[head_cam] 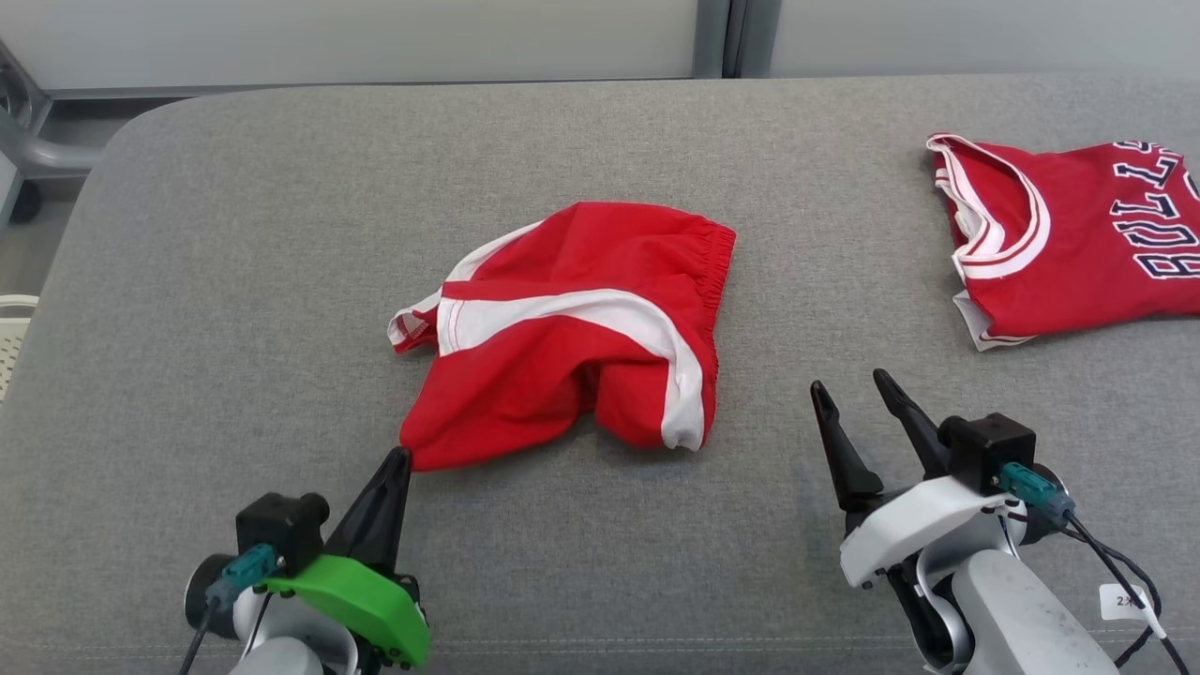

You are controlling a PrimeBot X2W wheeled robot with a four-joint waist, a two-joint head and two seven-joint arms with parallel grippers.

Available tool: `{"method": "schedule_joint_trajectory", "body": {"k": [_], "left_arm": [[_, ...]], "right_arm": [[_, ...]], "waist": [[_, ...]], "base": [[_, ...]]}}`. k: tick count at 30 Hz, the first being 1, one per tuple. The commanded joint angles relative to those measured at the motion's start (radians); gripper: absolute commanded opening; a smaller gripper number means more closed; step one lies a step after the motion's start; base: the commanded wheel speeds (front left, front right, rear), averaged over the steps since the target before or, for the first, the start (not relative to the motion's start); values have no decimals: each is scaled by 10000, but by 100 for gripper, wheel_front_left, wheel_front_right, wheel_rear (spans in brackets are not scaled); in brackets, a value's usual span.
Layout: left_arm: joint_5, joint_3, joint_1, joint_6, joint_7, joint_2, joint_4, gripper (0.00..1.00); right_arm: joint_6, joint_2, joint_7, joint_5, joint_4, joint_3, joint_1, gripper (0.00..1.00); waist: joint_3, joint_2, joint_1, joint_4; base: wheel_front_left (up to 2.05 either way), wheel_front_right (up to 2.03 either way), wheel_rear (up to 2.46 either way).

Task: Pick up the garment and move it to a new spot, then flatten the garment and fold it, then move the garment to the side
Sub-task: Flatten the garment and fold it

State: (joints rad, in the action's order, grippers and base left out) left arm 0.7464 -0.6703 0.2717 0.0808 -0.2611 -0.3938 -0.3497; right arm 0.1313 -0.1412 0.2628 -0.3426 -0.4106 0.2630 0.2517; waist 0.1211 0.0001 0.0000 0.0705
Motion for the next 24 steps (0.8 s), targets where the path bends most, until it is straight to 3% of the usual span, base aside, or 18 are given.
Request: {"method": "schedule_joint_trajectory", "body": {"k": [1, 6, 14, 15, 16, 17, 18, 24], "left_arm": [[49, 114, -391, 149, -31, -113, 237, 0], [147, 96, -1092, 314, 8, -107, 406, 0], [461, -3, -1158, -29, 55, 298, -779, 0], [465, -5, -1109, -81, 52, 321, -916, 8], [423, 59, -1015, -95, 35, 328, -989, 43], [376, 149, -924, -114, 16, 348, -1010, 89], [336, 208, -883, -125, -2, 380, -1019, 100], [22, 730, -789, -144, -46, 319, -520, 100]], "right_arm": [[-11, -61, 39, -13, -16, 15, -74, 100], [-11, -141, 39, -38, -107, 104, 25, 100], [-11, -230, 39, -106, -247, 230, 194, 100], [-11, -229, 39, -115, -255, 241, 201, 100], [-11, -233, 39, -128, -270, 247, 207, 100], [-11, -239, 39, -139, -282, 250, 215, 100], [-11, -242, 39, -148, -290, 250, 222, 100], [-11, -201, 39, -161, -285, 256, 239, 100]], "waist": [[-24, -1, 0, 48], [50, -1, 0, 148], [150, -1, 0, 197], [146, -1, 0, 191], [141, -1, 0, 187], [133, -1, 0, 184], [124, -1, 0, 181], [79, -1, 0, 84]], "base": [[0, 0, 0], [0, 0, 0], [0, 0, 0], [0, 0, 0], [0, 0, 0], [0, 0, 0], [0, 0, 0], [0, 0, 0]]}}
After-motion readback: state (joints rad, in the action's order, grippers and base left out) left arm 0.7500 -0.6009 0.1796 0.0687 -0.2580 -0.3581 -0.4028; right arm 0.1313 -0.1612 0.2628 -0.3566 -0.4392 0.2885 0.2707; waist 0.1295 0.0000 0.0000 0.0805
